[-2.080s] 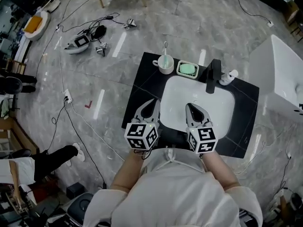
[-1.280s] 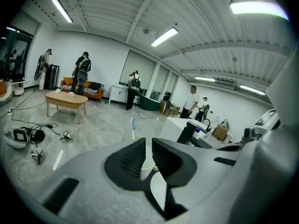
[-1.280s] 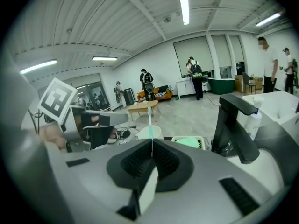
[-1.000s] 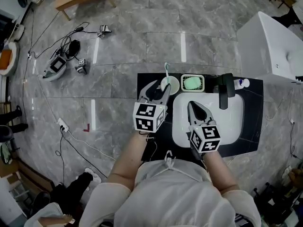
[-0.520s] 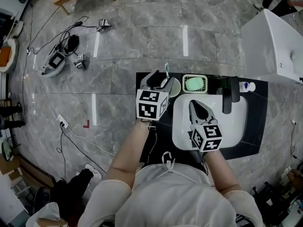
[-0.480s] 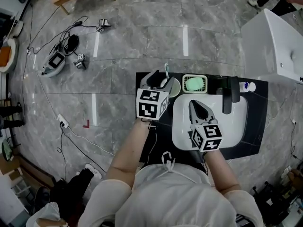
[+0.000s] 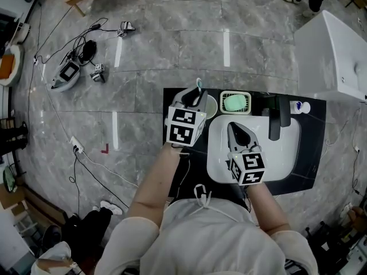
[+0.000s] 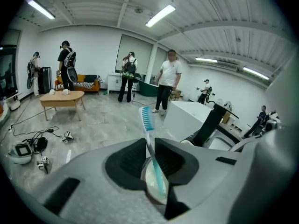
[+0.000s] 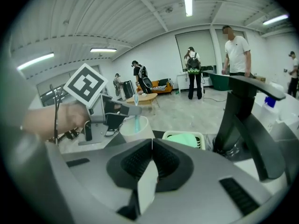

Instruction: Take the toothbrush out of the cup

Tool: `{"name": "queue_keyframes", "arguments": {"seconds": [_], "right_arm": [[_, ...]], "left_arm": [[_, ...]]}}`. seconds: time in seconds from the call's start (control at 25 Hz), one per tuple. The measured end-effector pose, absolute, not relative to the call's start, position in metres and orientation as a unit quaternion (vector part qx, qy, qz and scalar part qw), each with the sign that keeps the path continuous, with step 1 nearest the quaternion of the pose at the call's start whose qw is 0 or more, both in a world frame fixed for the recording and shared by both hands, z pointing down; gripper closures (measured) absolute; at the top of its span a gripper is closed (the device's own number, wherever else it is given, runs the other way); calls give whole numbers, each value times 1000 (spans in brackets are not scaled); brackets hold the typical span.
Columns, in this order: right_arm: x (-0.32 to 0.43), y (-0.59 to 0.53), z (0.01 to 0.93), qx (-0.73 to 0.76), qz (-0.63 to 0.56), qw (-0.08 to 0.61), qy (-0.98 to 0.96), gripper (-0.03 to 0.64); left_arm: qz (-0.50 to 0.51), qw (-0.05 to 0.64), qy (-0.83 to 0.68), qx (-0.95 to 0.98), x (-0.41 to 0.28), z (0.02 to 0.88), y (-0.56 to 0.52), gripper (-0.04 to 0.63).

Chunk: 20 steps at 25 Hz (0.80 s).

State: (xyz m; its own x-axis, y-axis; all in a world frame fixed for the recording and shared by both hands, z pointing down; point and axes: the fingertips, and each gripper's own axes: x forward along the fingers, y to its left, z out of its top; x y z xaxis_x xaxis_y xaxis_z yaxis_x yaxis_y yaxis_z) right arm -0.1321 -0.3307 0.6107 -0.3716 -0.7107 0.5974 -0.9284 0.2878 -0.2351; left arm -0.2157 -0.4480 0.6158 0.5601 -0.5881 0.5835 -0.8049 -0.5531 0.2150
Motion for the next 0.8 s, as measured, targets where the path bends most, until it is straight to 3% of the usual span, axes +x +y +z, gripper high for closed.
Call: {"name": "queue_keyframes", "arguments": {"seconds": [0.28,0.8], "right_arm": [[-128,-324,609,523,292,187,-779,589],[-120,-316,582,517,291,157,-789,589]], "left_arm": [[208,257,-415,848,-213,607,-443,559],[153,217,-448,854,-216,546,-428,565]]}}
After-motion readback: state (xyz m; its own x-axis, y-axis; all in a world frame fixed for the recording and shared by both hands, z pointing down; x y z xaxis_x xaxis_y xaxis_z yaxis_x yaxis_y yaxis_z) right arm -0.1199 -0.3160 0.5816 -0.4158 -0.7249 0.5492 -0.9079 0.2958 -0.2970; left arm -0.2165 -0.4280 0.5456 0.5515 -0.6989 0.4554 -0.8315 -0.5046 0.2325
